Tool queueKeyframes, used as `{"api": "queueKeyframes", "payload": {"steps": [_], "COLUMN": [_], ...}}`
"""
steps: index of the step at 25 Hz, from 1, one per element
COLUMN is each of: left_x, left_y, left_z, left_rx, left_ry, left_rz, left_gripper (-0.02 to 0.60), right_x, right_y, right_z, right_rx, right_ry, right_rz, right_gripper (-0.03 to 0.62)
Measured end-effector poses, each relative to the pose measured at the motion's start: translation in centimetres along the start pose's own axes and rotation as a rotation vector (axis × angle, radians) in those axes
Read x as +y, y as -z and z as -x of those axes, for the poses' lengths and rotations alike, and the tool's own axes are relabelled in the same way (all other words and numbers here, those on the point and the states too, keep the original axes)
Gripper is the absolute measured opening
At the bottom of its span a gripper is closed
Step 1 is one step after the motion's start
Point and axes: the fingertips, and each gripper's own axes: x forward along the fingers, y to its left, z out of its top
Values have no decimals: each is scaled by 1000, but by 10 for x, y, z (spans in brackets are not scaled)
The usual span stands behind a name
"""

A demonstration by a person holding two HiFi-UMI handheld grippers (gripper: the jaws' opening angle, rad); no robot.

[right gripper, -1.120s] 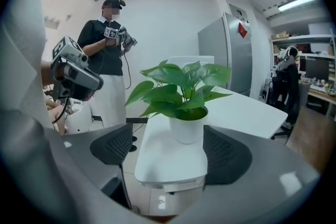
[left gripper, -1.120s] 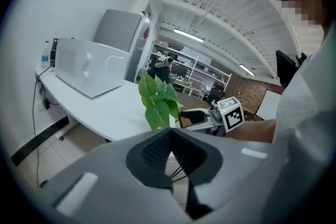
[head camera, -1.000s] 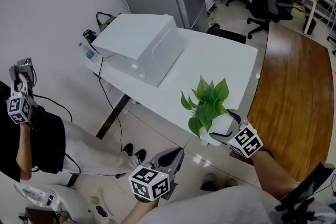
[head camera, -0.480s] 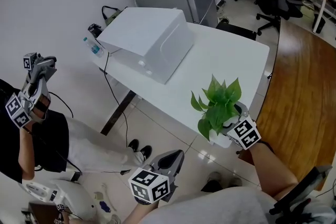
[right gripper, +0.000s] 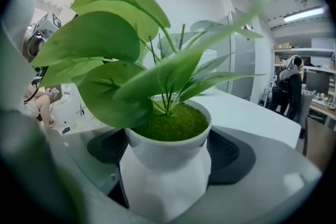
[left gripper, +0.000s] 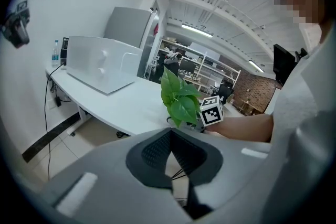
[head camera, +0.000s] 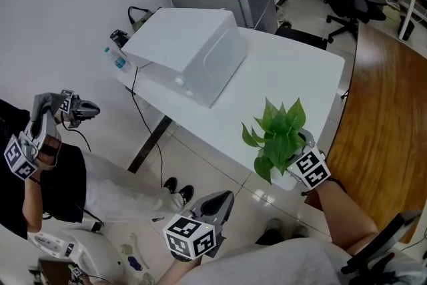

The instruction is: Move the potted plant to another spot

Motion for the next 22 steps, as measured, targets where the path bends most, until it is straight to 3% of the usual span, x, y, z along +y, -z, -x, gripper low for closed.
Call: {"api": "queueKeyframes", "payload": {"steps": [22], "left_x": [-8], "left_y": [-9], "left_z": [-19], "left_rx": [15], "left_ry": [20], "left_rz": [-34], "left_gripper": [-6], "right_x": [-18], "right_y": [-2], "right_z": [16], "right_rx": [-32], "right_ry": [31], "right_rz": [-16], "right_gripper": [454]}}
